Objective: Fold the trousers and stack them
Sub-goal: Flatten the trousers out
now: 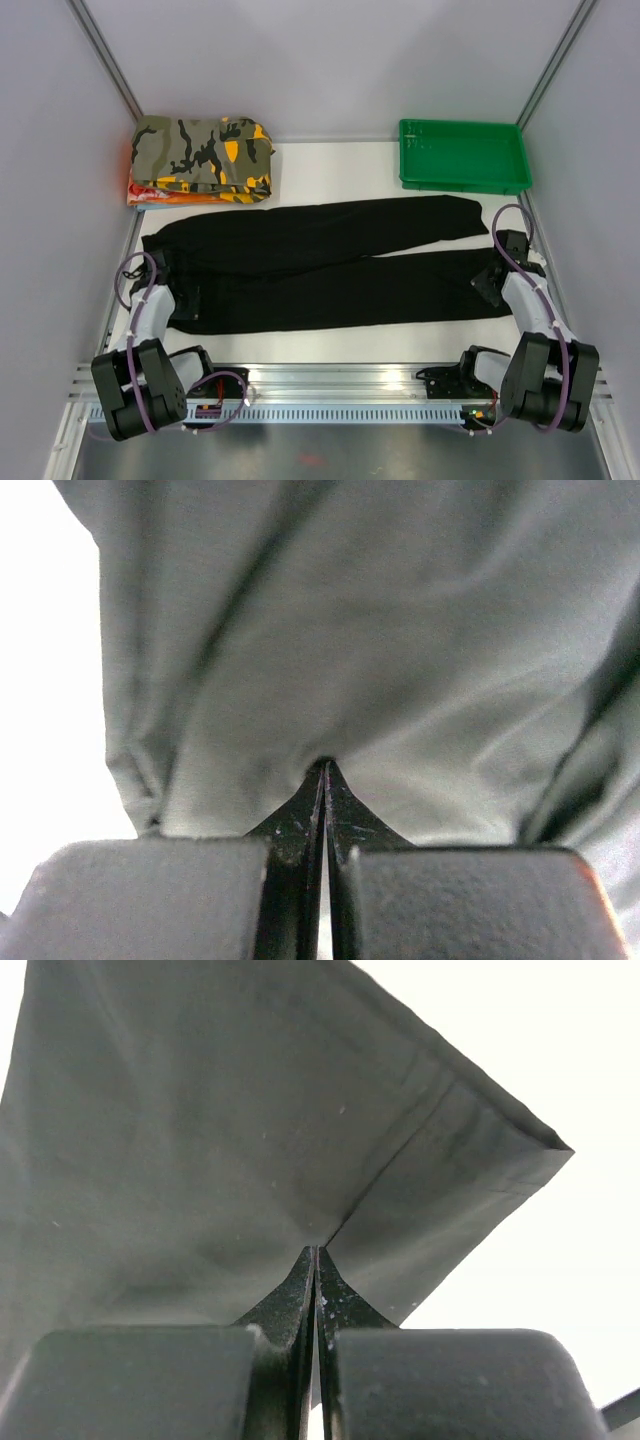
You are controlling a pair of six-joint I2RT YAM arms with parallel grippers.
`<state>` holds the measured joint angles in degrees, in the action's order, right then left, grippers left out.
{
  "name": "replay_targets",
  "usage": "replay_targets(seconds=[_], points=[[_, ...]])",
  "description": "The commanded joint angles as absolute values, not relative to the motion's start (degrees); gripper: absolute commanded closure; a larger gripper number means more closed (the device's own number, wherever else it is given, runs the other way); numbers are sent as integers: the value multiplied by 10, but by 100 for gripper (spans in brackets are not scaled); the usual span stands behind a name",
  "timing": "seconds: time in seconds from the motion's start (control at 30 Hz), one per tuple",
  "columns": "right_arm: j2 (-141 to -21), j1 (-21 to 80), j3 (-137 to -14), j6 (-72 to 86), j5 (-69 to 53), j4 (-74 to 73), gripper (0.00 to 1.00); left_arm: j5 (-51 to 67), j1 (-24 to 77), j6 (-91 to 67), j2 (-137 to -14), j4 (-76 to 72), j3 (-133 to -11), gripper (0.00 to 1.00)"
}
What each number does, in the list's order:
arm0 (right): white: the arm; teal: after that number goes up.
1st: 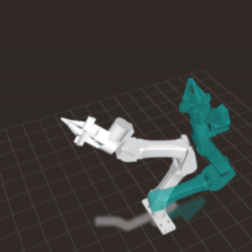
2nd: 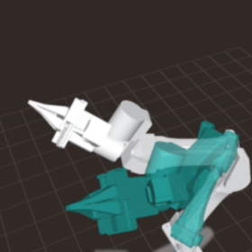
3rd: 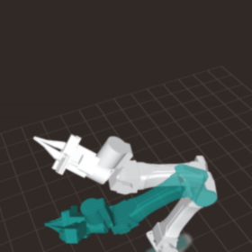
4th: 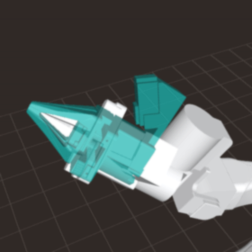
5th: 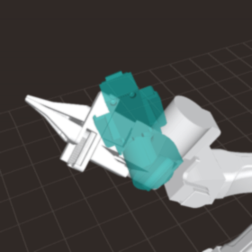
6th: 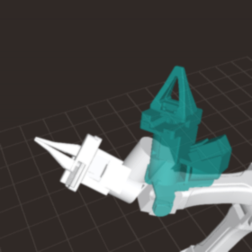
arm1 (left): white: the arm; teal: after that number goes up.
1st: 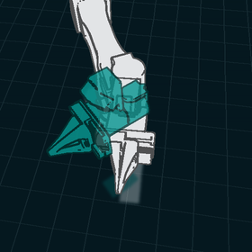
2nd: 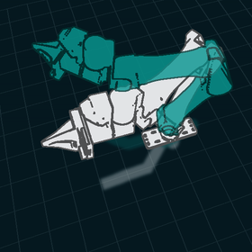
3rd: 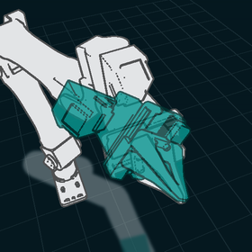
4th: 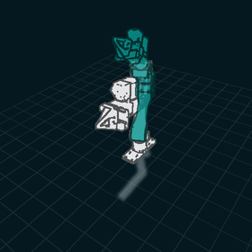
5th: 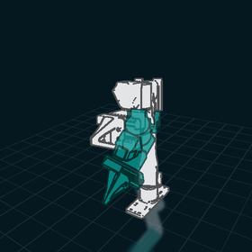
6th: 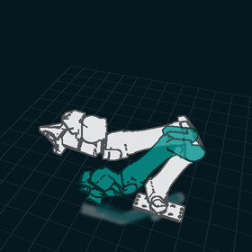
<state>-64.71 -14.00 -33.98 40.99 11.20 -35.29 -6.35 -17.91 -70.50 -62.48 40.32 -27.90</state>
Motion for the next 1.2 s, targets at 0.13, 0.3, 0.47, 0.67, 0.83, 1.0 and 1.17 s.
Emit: replay_targets(seconds=[0.13,0.3,0.47,0.67,0.83,1.0,1.17], points=[[-659,-141,-401,373,82,-342,100,-142,-214,-681,-565,499,-304,98],[-646,-141,-452,346,32,-321,100,-105,-221,-571,-541,480,-370,98],[-660,-140,-478,342,-53,-272,100,-145,-222,-538,-547,469,-477,50],[-730,-117,-491,344,-107,-222,100,-159,-229,-582,-602,415,-461,57],[-785,-89,-522,329,-118,-223,100,-148,-254,-643,-653,385,-411,82],[-815,-79,-542,323,-121,-224,100,-147,-316,-713,-689,396,-374,98],[-823,-76,-555,309,-120,-239,100,-174,-353,-718,-716,386,-371,98]])
